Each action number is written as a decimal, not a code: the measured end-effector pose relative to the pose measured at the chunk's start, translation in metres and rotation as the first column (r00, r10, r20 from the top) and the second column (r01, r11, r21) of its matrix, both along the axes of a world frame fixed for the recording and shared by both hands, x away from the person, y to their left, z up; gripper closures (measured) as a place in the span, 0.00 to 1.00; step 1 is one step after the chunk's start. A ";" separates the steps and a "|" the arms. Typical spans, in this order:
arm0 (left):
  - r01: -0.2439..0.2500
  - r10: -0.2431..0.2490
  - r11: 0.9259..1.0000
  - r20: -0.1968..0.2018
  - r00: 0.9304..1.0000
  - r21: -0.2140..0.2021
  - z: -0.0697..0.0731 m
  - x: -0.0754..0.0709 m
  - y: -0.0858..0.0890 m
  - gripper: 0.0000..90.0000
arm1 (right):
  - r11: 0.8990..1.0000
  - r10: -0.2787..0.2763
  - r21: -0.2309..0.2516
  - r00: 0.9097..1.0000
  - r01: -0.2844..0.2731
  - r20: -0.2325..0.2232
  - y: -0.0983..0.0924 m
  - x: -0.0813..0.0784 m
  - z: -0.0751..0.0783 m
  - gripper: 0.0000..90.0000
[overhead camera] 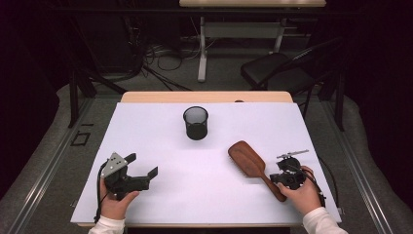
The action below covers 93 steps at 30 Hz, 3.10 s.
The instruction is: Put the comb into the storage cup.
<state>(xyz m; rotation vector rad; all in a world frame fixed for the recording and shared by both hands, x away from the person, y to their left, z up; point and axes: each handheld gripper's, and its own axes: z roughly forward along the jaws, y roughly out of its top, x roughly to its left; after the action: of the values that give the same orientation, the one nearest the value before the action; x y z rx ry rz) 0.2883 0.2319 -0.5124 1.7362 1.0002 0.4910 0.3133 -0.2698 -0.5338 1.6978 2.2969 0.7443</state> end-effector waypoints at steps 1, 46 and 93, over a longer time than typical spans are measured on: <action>0.001 -0.001 1.000 0.000 1.000 0.000 0.000 0.000 0.000 0.01 | 1.000 0.001 0.000 1.000 -0.001 -0.011 0.000 -0.002 0.000 0.99; -0.004 0.004 1.000 0.002 1.000 0.003 0.000 0.000 0.000 0.02 | 0.998 0.038 0.054 0.996 -0.042 0.080 -0.004 -0.012 0.022 0.53; -0.004 0.004 1.000 0.002 1.000 0.008 -0.001 0.000 -0.001 0.02 | 0.971 0.220 -0.110 0.974 -0.213 0.057 0.004 -0.004 0.046 0.14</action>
<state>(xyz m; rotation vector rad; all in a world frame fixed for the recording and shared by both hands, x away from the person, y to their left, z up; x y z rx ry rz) 0.2879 0.2307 -0.5130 1.7406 1.0019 0.5005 0.3095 -0.2661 -0.4874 1.3712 2.4525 0.6976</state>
